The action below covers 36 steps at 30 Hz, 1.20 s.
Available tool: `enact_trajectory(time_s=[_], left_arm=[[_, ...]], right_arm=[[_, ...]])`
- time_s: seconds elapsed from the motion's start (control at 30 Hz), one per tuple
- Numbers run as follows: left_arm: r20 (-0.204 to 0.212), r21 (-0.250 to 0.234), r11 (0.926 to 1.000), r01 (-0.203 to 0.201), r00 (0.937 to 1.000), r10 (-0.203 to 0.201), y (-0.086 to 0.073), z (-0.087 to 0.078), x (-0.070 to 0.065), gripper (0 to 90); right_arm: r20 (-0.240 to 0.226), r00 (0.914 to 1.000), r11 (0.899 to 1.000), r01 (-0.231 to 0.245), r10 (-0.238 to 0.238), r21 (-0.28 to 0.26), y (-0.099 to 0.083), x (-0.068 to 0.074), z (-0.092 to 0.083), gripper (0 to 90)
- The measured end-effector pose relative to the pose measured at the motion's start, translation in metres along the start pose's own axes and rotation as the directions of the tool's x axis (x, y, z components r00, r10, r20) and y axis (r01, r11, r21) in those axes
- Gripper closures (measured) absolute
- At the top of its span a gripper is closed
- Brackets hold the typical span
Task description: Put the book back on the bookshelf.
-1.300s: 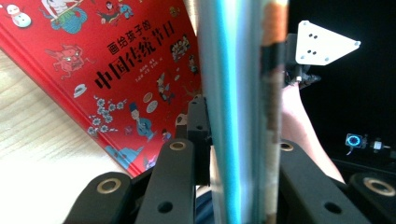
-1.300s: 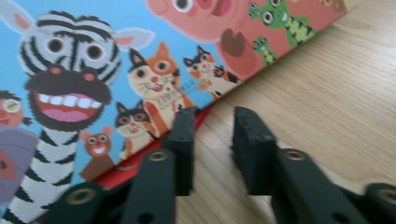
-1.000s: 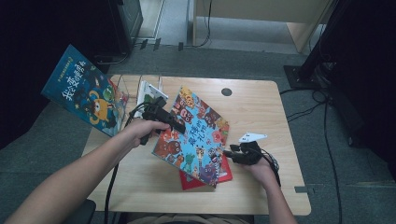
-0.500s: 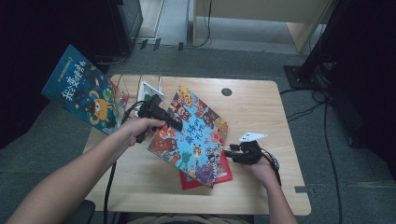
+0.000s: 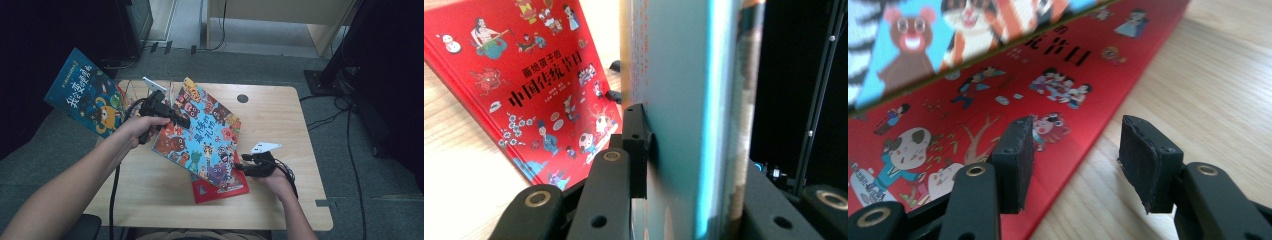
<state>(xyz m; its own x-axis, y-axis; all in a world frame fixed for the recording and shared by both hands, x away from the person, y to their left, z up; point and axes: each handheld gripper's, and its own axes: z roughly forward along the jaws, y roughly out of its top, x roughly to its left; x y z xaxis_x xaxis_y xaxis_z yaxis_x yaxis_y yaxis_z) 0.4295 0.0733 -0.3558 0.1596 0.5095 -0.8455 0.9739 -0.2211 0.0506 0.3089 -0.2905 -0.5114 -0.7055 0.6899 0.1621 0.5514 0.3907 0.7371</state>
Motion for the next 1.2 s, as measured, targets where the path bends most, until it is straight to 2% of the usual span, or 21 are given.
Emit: enact_trajectory(time_s=[0.17, 0.27, 0.43, 0.83, 0.93, 1.2], left_arm=[[0.005, -0.013, 0.9999, -0.003, 1.0, 0.003, 0.0, -0.004, 0.001, 78.4], [0.01, -0.018, 0.9998, -0.006, 0.9999, 0.006, 0.001, -0.008, 0.001, 78.4], [0.032, -0.051, 0.9987, 0.008, 0.9995, -0.006, 0.003, -0.021, 0.0, 78.5], [-0.008, -0.076, 0.997, 0.011, 0.9999, -0.011, 0.01, -0.049, -0.018, 78.4], [-0.01, -0.082, 0.9965, 0.013, 0.9999, -0.014, 0.012, -0.056, -0.02, 78.4], [-0.022, -0.095, 0.9954, 0.012, 0.9997, -0.014, 0.015, -0.074, -0.022, 78.1]], right_arm=[[-0.021, 0.9995, 1.0, 0.026, -0.026, 0.002, 0.002, 0.006, 0.006, 44.9], [-0.013, 0.9995, 1.0, 0.03, -0.03, -0.005, 0.003, 0.008, 0.009, 40.5], [-0.01, 0.9995, 1.0, 0.03, -0.03, -0.009, 0.003, 0.008, 0.01, 39.0], [-0.011, 0.9999, 1.0, 0.007, -0.007, -0.012, 0.002, 0.008, 0.011, 36.5], [-0.011, 0.9999, 1.0, -0.011, 0.011, -0.014, 0.001, 0.009, 0.012, 34.8], [-0.003, 0.9997, 0.999, -0.023, 0.023, -0.028, -0.001, 0.011, 0.013, 32.2]])
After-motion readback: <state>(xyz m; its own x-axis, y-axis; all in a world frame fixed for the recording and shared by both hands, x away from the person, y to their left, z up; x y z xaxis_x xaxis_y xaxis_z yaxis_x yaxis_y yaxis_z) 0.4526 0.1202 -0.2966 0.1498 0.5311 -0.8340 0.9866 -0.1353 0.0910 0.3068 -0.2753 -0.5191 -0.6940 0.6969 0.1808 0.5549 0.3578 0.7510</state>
